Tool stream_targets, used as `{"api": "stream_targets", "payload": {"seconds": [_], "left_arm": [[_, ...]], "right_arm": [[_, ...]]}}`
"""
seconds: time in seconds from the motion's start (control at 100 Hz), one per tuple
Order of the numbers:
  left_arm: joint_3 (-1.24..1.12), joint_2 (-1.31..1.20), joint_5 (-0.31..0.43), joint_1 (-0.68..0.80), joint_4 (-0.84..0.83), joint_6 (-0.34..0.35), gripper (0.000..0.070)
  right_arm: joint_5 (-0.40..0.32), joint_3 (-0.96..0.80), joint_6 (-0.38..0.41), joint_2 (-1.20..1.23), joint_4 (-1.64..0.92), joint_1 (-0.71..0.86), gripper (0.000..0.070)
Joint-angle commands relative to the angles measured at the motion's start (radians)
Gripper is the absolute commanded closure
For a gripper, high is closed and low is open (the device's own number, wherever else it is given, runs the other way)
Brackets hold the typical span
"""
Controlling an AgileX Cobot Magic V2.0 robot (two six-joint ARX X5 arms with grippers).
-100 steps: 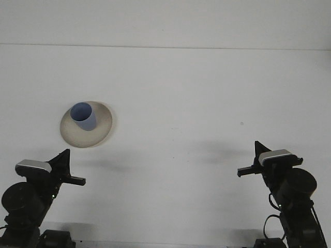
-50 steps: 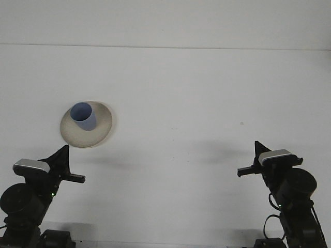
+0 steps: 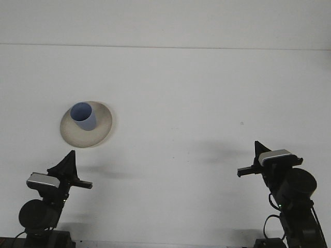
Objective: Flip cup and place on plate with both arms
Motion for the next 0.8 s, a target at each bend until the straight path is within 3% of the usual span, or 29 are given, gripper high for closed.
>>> {"api": "stream_targets", "payload": {"seconds": [0.0,0.31,0.79], "left_arm": [[-0.026,-0.024,-0.001,-0.002,0.013,0.028,0.0688],[-0.153,-0.116,-0.029,-0.002,0.113,0.031,0.0688],[-0.185,-0.116,-0.029,-0.002,0.134,0.017,0.0688]], "right_arm": [[0.000,0.009,0.014,0.000,0.011,0.002,0.0700],[0.000,0.009,0.014,0.000,0.011,0.002,0.0700],[0.000,0.009,0.014,0.000,0.015,0.002,0.0700]]}}
